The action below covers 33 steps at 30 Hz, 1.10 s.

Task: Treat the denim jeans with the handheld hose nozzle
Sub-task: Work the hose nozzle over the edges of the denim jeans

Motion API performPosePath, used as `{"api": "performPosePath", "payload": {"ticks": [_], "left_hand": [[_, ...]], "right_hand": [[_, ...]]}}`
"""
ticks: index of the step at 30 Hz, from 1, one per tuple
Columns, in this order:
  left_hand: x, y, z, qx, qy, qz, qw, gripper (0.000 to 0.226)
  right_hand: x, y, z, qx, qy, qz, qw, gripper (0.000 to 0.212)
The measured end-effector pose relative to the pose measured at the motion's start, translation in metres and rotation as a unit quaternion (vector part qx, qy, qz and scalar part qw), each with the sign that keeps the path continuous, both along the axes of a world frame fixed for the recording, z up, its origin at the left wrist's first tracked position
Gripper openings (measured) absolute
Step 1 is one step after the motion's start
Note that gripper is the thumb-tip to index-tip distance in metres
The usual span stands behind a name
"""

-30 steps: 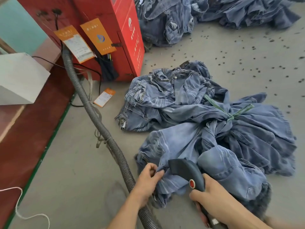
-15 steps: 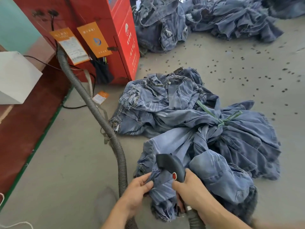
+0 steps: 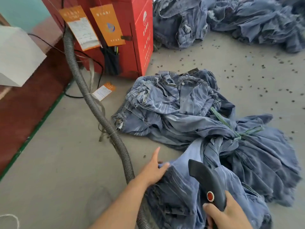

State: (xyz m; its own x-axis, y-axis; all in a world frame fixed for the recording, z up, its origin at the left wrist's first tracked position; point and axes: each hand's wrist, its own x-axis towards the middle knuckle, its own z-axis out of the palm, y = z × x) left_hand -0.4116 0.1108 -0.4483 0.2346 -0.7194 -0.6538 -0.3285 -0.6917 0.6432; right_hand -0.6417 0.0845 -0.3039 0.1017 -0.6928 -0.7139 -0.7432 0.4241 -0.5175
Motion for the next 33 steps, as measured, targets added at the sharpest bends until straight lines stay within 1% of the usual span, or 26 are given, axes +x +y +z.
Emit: {"api": "performPosePath", "payload": {"ticks": [1, 2, 3, 4, 5, 6, 7, 8, 9, 10, 11, 13, 14, 16, 17, 20, 21, 24, 25, 28, 30, 31, 33], "left_hand": [[-0.013, 0.008, -0.004, -0.016, 0.011, -0.066, 0.998, 0.068], [-0.029, 0.019, -0.007, -0.049, -0.009, -0.123, 0.991, 0.068], [-0.045, 0.031, -0.010, -0.068, -0.028, -0.172, 0.982, 0.076], [-0.063, 0.043, -0.009, -0.071, -0.029, -0.203, 0.976, 0.089], [-0.080, 0.051, -0.007, -0.058, -0.009, -0.204, 0.977, 0.100], [-0.093, 0.056, -0.007, -0.035, 0.025, -0.169, 0.985, 0.102], [-0.100, 0.055, -0.002, -0.016, 0.063, -0.097, 0.993, 0.091], [-0.103, 0.052, 0.004, 0.000, 0.104, 0.001, 0.995, 0.066], [-0.101, 0.051, 0.004, 0.018, 0.137, 0.111, 0.984, 0.041], [-0.095, 0.052, 0.002, 0.037, 0.155, 0.200, 0.967, 0.030], [-0.090, 0.054, 0.001, 0.051, 0.177, 0.249, 0.951, 0.024], [-0.076, 0.062, 0.004, 0.040, 0.234, 0.302, 0.923, 0.019], [-0.068, 0.064, 0.008, 0.030, 0.248, 0.339, 0.907, 0.020], [-0.051, 0.062, 0.016, 0.021, 0.261, 0.408, 0.875, 0.028], [-0.042, 0.060, 0.021, 0.016, 0.261, 0.417, 0.870, 0.030], [-0.023, 0.053, 0.030, -0.012, 0.263, 0.358, 0.896, 0.030], [-0.020, 0.052, 0.032, -0.023, 0.270, 0.344, 0.899, 0.031], [-0.021, 0.052, 0.035, -0.042, 0.292, 0.325, 0.898, 0.032], [-0.024, 0.052, 0.037, -0.042, 0.295, 0.319, 0.900, 0.032], [-0.024, 0.052, 0.040, -0.045, 0.289, 0.310, 0.905, 0.034], [-0.016, 0.049, 0.042, -0.051, 0.290, 0.318, 0.901, 0.034], [-0.012, 0.046, 0.043, -0.049, 0.290, 0.323, 0.899, 0.034], [-0.005, 0.040, 0.045, -0.039, 0.294, 0.341, 0.892, 0.033]], "right_hand": [[0.002, 0.003, 0.001, 0.000, 0.001, 0.000, 1.000, 0.017], [0.001, 0.006, 0.002, -0.007, -0.002, 0.000, 1.000, 0.016], [-0.001, 0.007, 0.004, -0.033, 0.016, 0.007, 0.999, 0.018], [-0.004, 0.008, 0.003, -0.057, 0.040, 0.005, 0.998, 0.024], [-0.008, 0.006, 0.004, -0.064, 0.057, -0.009, 0.996, 0.035], [-0.012, 0.003, 0.004, -0.062, 0.077, -0.019, 0.995, 0.049], [-0.012, -0.001, 0.007, -0.064, 0.087, -0.035, 0.994, 0.062], [-0.013, -0.004, 0.010, -0.065, 0.085, -0.047, 0.993, 0.066], [-0.013, -0.005, 0.014, -0.068, 0.086, -0.043, 0.993, 0.064], [-0.015, -0.002, 0.018, -0.064, 0.085, -0.029, 0.994, 0.057], [-0.014, 0.002, 0.020, -0.056, 0.088, -0.005, 0.994, 0.047], [-0.009, 0.014, 0.021, -0.011, 0.084, 0.030, 0.996, 0.029], [-0.005, 0.021, 0.018, 0.008, 0.073, 0.036, 0.997, 0.026], [0.005, 0.031, 0.014, 0.020, 0.049, 0.051, 0.997, 0.026], [0.011, 0.035, 0.013, 0.017, 0.040, 0.056, 0.997, 0.027], [0.024, 0.045, 0.013, -0.002, 0.043, 0.079, 0.996, 0.026], [0.027, 0.046, 0.014, -0.010, 0.048, 0.087, 0.995, 0.026], [0.043, 0.032, 0.011, -0.016, 0.027, 0.095, 0.995, 0.021], [0.049, 0.021, 0.008, -0.012, 0.012, 0.082, 0.996, 0.020], [0.057, -0.006, 0.005, -0.002, -0.040, -0.006, 0.999, 0.013], [0.049, -0.006, 0.005, -0.015, -0.051, -0.022, 0.998, 0.012], [0.046, 0.003, 0.005, -0.023, -0.042, -0.003, 0.999, 0.015], [0.043, 0.028, 0.006, -0.045, 0.011, 0.074, 0.996, 0.020]]}}
